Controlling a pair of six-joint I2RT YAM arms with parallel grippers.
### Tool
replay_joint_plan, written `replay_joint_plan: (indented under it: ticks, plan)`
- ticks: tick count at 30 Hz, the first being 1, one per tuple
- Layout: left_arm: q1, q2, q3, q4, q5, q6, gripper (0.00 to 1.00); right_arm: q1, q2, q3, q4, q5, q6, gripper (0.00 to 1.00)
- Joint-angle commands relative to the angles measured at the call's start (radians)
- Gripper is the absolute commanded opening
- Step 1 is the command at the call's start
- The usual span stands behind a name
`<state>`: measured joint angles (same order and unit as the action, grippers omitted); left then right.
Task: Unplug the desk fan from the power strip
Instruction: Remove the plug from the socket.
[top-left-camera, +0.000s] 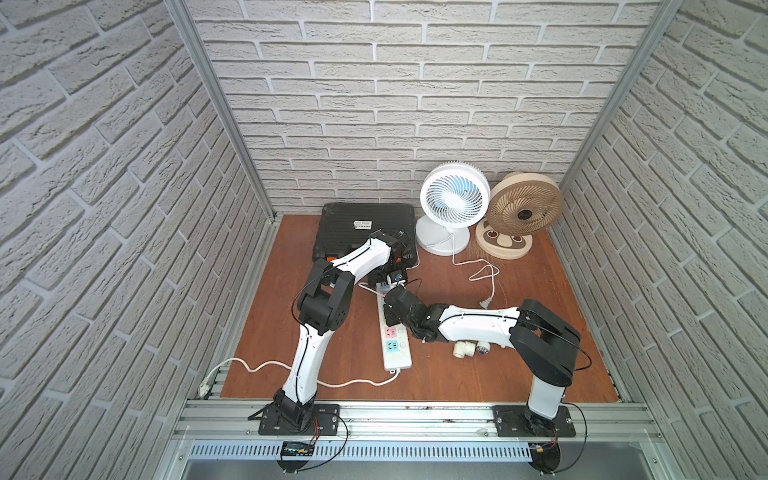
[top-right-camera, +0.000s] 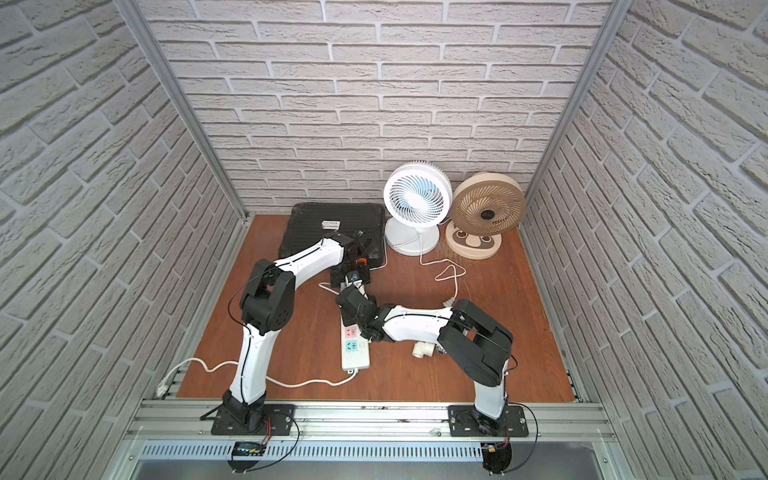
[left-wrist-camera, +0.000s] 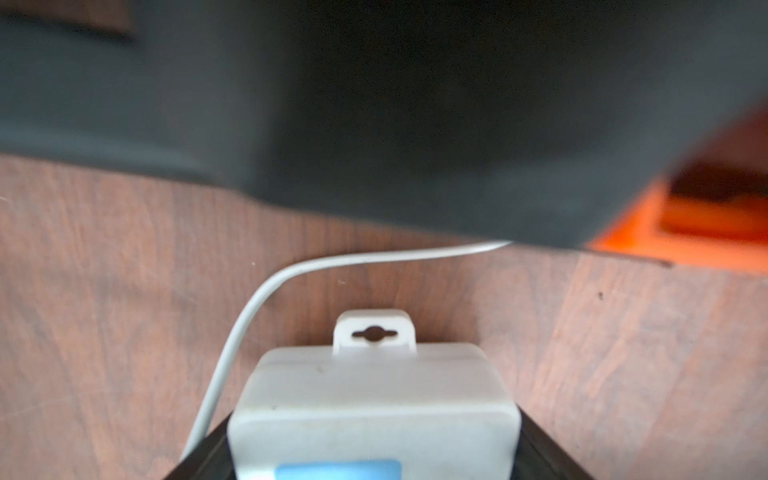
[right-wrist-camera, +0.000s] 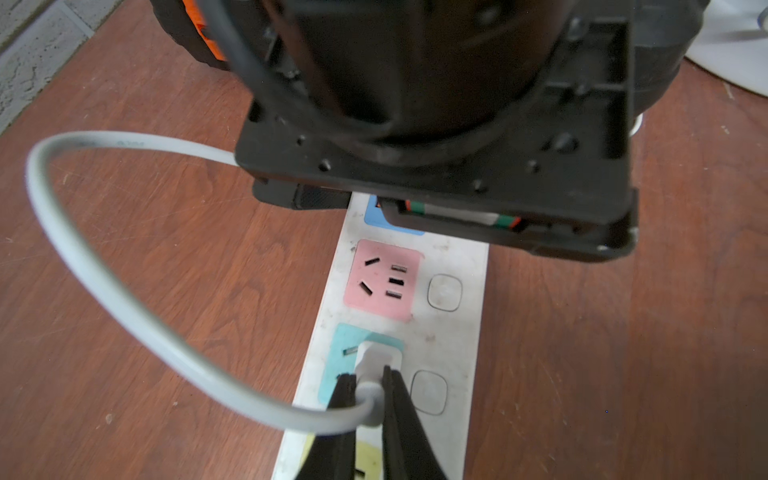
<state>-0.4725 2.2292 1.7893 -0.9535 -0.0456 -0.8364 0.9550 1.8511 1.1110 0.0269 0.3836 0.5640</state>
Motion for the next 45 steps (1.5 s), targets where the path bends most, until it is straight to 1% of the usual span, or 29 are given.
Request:
replay_joint_plan:
  ticks: [1, 6, 15, 30, 39, 45]
  plan:
    - [-0.011, 0.084, -0.068, -0.188, 0.12, -0.018, 0.0, 0.035, 0.02, 0.036, -0.047, 0.021, -0.025, 0.03]
    - [-0.011, 0.084, -0.064, -0.191, 0.119, -0.017, 0.0, 0.047, 0.034, 0.063, -0.062, 0.029, -0.042, 0.03]
    - [-0.011, 0.08, -0.06, -0.196, 0.118, -0.017, 0.0, 0.045, 0.02, 0.054, -0.057, 0.03, -0.042, 0.03]
    - [-0.011, 0.077, -0.051, -0.204, 0.116, -0.017, 0.0, -0.009, -0.059, -0.062, 0.007, 0.011, 0.021, 0.03]
    - [-0.012, 0.076, -0.053, -0.203, 0.116, -0.016, 0.0, -0.008, -0.041, -0.029, -0.012, -0.015, 0.011, 0.03]
    - [-0.014, 0.076, -0.054, -0.199, 0.116, -0.017, 0.0, 0.007, -0.015, 0.005, -0.032, -0.011, 0.005, 0.03]
